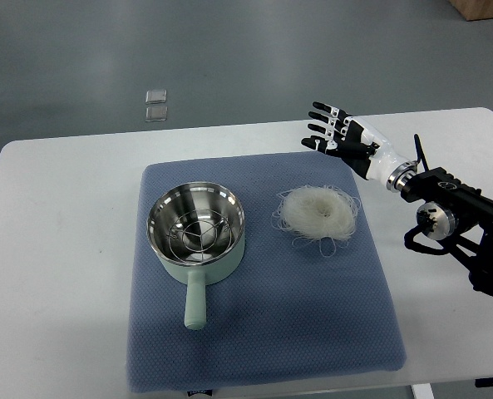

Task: Put vermicelli into pot with right hand
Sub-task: 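Lower the right hand over the white vermicelli bundle, then close the right hand fingers around the vermicelli bundle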

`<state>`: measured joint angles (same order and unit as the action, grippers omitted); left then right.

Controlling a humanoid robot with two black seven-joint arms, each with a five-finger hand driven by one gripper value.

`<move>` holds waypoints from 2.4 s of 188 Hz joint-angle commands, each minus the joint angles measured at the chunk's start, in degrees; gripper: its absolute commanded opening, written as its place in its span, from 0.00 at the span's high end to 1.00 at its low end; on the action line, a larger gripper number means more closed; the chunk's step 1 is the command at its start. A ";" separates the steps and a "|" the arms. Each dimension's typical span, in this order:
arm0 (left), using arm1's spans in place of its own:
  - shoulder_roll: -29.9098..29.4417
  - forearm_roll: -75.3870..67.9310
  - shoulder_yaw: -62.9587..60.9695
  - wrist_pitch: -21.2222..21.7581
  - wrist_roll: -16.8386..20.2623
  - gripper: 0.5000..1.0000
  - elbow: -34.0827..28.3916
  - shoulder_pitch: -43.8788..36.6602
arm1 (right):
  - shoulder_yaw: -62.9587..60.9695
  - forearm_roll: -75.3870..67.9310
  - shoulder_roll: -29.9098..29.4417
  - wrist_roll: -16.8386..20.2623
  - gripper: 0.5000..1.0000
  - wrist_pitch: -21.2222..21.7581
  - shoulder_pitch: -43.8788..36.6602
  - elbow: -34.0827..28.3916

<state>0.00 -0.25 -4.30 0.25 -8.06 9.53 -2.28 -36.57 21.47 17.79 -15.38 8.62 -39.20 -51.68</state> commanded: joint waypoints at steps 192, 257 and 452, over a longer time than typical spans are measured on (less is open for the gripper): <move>0.00 -0.02 -0.18 0.01 -0.03 0.00 -0.48 0.79 | 7.47 44.18 10.16 -0.71 0.16 9.49 -8.26 -7.38; 0.00 -0.02 -0.09 0.01 -0.03 0.00 -0.48 0.79 | 20.75 56.40 11.74 -0.71 0.16 6.85 -14.68 -8.35; 0.00 0.07 -0.09 0.01 -0.03 0.00 -0.48 0.79 | 25.93 58.78 9.63 -0.27 0.68 3.60 -14.24 -6.24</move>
<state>0.00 -0.24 -4.41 0.27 -8.09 9.05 -1.49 -11.04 80.24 27.41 -15.56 12.44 -53.17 -57.97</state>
